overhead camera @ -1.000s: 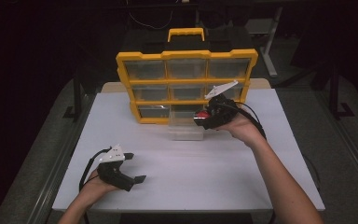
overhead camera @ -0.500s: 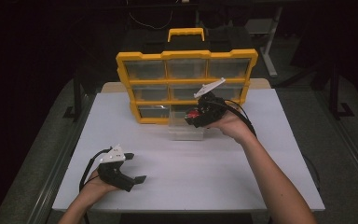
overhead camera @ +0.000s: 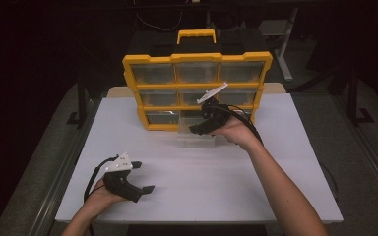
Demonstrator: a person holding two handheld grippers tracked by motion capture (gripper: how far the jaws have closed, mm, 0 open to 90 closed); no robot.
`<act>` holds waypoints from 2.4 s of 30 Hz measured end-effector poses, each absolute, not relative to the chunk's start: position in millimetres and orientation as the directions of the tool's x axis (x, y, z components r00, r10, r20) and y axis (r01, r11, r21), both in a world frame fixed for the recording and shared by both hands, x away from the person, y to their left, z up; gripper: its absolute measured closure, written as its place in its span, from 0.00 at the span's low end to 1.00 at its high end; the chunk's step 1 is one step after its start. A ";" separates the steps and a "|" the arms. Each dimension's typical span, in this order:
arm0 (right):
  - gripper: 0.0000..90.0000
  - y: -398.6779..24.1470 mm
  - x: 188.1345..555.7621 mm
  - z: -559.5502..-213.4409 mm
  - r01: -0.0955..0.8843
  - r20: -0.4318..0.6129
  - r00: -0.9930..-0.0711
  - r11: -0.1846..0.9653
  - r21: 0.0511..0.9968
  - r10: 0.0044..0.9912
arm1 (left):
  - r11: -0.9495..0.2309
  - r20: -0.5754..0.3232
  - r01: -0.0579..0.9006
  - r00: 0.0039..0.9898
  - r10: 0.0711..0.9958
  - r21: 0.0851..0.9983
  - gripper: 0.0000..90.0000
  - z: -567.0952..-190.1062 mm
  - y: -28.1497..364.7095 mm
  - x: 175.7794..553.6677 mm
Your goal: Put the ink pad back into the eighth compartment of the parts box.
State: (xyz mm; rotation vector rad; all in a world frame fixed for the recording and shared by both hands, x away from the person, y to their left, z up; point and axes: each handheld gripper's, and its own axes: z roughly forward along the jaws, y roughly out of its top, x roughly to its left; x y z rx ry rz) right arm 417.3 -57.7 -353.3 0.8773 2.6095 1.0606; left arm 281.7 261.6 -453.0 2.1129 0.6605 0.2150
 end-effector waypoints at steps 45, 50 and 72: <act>0.14 -147.2 348.9 -397.3 0.459 0.052 -0.756 0.473 0.752 0.652 | -0.474 -0.092 0.384 0.844 0.529 0.793 0.00 -454.3 261.6 281.3; 0.11 -154.7 333.8 -409.6 0.460 0.046 -0.740 0.454 0.763 0.671 | -0.466 -0.091 0.383 0.840 0.535 0.798 0.00 -454.3 263.5 280.4; 0.05 -180.6 286.8 -442.8 0.463 0.055 -0.730 0.434 0.772 0.681 | -0.480 -0.088 0.378 0.848 0.522 0.792 0.00 -455.3 261.2 278.9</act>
